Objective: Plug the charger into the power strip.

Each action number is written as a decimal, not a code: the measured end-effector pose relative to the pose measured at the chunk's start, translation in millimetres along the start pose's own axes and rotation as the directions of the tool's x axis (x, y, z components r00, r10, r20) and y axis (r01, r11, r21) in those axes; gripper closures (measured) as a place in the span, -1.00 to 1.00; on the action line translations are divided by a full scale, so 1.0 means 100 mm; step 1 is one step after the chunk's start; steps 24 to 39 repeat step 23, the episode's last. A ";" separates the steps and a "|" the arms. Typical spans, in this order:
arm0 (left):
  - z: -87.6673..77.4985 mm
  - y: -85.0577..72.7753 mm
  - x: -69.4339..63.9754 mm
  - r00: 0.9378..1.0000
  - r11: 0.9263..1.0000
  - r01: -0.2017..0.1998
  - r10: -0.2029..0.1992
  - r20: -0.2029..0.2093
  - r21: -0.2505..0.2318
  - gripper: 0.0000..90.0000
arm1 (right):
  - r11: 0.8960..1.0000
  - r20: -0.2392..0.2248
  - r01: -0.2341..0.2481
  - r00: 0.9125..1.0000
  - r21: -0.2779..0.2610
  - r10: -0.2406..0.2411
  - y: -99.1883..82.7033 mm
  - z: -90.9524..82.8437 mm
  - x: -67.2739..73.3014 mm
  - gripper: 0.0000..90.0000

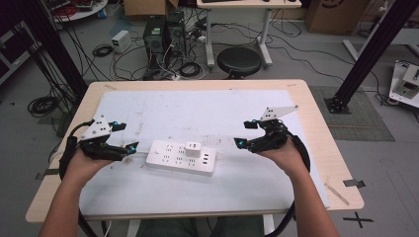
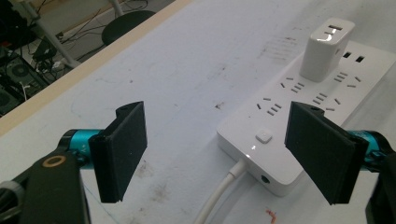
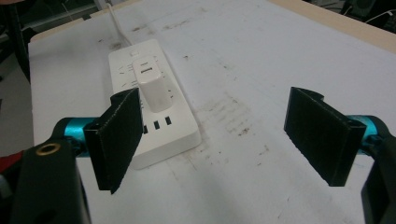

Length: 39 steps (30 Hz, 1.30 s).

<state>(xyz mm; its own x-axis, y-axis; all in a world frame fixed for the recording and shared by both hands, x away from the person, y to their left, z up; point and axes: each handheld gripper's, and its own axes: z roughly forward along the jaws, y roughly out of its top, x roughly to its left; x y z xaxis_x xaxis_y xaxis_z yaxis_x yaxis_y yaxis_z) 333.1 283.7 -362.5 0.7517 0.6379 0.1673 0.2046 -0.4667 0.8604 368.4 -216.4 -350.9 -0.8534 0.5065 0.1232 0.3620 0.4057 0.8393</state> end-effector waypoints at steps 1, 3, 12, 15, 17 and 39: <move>0.00 0.01 0.00 1.000 1.000 -0.001 0.001 -0.003 0.001 -0.53 | 1.000 -0.003 -0.002 1.000 0.000 0.002 0.00 0.00 0.00 -0.55; 0.01 0.02 0.00 1.000 1.000 -0.002 0.002 -0.001 0.002 -0.53 | 1.000 -0.003 -0.008 1.000 0.004 0.008 0.00 -0.01 -0.01 -0.55; 0.04 0.03 0.00 1.000 1.000 -0.001 0.001 0.002 0.009 -0.53 | 1.000 0.003 -0.012 1.000 -0.007 0.012 -0.01 -0.03 -0.04 -0.55; 0.05 0.03 0.00 1.000 1.000 0.001 -0.001 0.000 0.010 -0.53 | 1.000 0.002 -0.015 1.000 -0.009 0.015 -0.01 -0.03 -0.04 -0.55; 0.05 0.03 0.00 1.000 1.000 0.000 0.000 0.001 0.012 -0.53 | 1.000 0.003 -0.015 1.000 -0.010 0.015 -0.01 -0.03 -0.04 -0.55; 0.05 0.04 0.00 1.000 1.000 -0.004 0.004 0.000 0.015 -0.53 | 1.000 0.005 -0.012 1.000 -0.016 0.012 0.00 -0.05 -0.03 -0.55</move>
